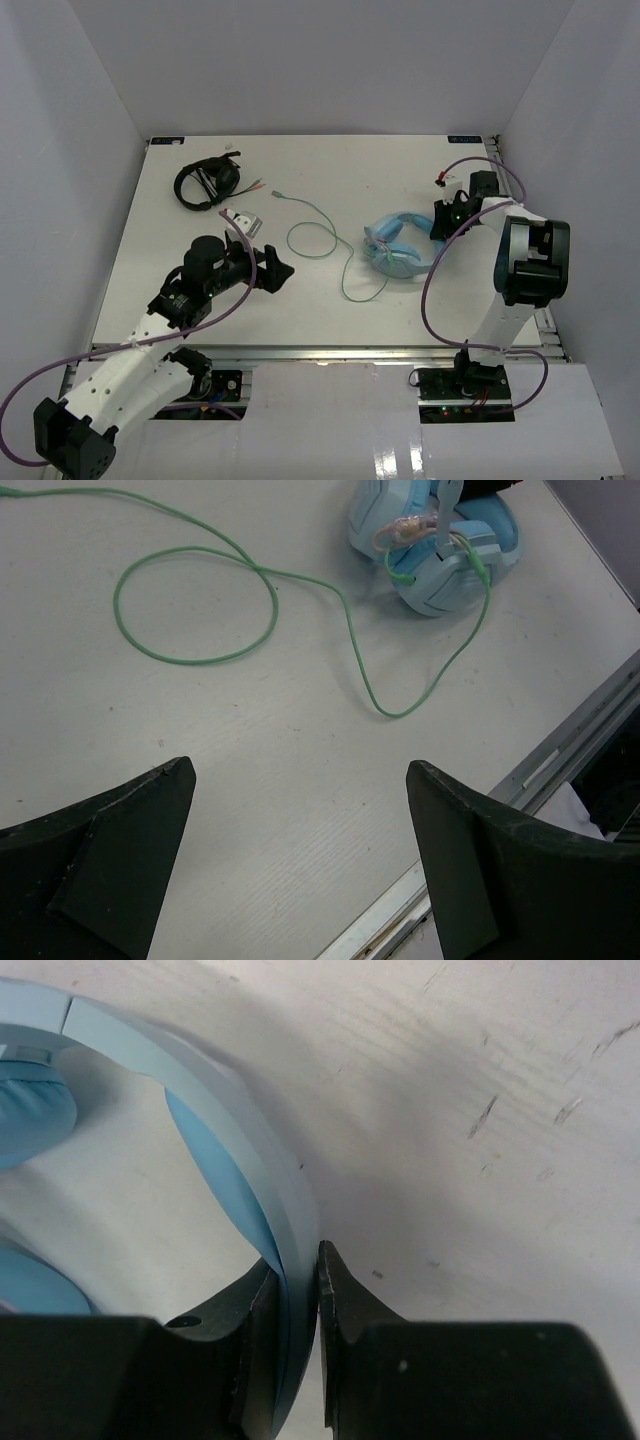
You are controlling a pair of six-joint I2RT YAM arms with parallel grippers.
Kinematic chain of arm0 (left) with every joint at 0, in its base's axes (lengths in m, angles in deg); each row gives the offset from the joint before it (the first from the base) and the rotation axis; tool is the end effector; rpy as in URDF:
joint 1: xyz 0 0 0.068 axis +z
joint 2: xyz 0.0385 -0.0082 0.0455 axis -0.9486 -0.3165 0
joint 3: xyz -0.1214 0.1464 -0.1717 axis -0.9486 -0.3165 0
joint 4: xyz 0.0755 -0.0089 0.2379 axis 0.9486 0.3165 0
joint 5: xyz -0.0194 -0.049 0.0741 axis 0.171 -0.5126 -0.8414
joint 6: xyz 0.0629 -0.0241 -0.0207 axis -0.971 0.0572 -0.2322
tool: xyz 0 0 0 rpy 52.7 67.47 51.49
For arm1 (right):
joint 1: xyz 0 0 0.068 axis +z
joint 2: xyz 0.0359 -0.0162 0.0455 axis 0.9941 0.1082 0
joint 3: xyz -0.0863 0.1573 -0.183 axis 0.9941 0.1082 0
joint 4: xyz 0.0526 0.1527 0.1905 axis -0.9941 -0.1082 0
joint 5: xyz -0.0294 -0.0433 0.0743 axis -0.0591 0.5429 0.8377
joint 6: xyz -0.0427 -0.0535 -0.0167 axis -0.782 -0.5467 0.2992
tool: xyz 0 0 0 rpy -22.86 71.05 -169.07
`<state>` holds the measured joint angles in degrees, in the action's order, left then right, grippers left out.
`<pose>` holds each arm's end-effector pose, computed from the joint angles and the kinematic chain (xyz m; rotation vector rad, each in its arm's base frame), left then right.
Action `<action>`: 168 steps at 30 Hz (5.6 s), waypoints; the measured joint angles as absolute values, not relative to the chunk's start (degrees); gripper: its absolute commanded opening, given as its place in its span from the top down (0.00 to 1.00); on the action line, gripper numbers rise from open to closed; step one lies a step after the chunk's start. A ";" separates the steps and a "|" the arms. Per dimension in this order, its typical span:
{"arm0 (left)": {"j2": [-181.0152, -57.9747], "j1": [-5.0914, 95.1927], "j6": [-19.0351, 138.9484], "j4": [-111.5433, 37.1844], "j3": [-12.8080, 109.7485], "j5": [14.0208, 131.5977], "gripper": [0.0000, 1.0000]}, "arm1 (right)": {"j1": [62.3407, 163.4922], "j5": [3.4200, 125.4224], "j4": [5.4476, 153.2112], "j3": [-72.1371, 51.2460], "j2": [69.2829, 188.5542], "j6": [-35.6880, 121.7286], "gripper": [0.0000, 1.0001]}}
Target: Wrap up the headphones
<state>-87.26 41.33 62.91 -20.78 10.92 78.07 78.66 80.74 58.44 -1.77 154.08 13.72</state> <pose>0.1648 -0.1116 0.2567 0.4345 1.9863 -0.7346 0.3694 -0.0096 0.1392 -0.5197 2.4781 0.3635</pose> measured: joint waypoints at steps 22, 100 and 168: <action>-103.41 -2.65 66.94 -28.98 18.72 62.90 0.02 | 78.62 82.71 55.38 10.42 112.35 44.78 0.92; -111.67 15.56 19.22 -58.40 5.43 81.51 0.91 | 77.98 115.61 42.34 0.13 105.40 41.30 0.92; -125.68 24.38 24.02 -44.98 14.70 92.67 1.00 | 89.92 112.55 35.07 0.09 98.29 24.13 0.92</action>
